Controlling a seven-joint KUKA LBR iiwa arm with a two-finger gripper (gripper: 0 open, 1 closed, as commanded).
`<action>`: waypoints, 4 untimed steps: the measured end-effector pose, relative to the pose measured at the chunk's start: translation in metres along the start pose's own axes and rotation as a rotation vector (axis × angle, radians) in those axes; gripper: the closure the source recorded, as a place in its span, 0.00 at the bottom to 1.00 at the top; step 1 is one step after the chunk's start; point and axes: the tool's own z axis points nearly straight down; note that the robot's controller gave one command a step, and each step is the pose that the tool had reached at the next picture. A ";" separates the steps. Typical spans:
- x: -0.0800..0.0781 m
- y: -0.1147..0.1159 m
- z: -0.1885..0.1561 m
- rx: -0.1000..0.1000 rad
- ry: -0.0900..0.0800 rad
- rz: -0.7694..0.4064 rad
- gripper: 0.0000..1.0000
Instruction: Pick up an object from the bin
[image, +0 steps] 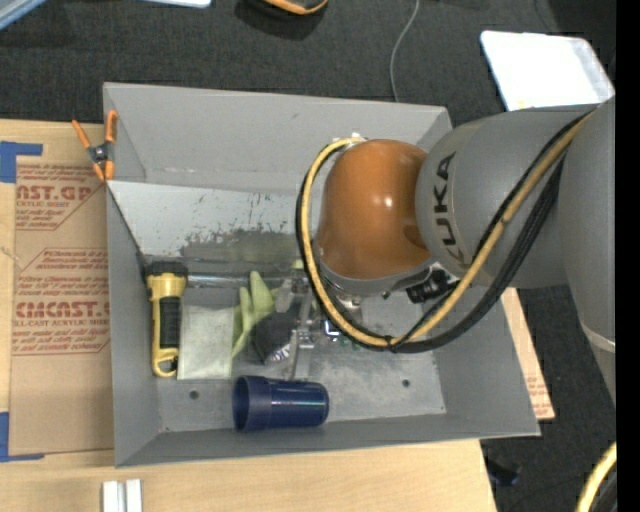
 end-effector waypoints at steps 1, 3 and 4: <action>-0.034 0.018 0.020 -0.001 -0.008 -0.065 0.00; -0.043 0.013 0.111 -0.007 -0.024 -0.022 0.00; -0.060 0.009 0.107 -0.009 -0.023 0.138 1.00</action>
Offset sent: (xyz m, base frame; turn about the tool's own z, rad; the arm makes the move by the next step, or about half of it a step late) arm 0.0235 0.0114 -0.0801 0.0734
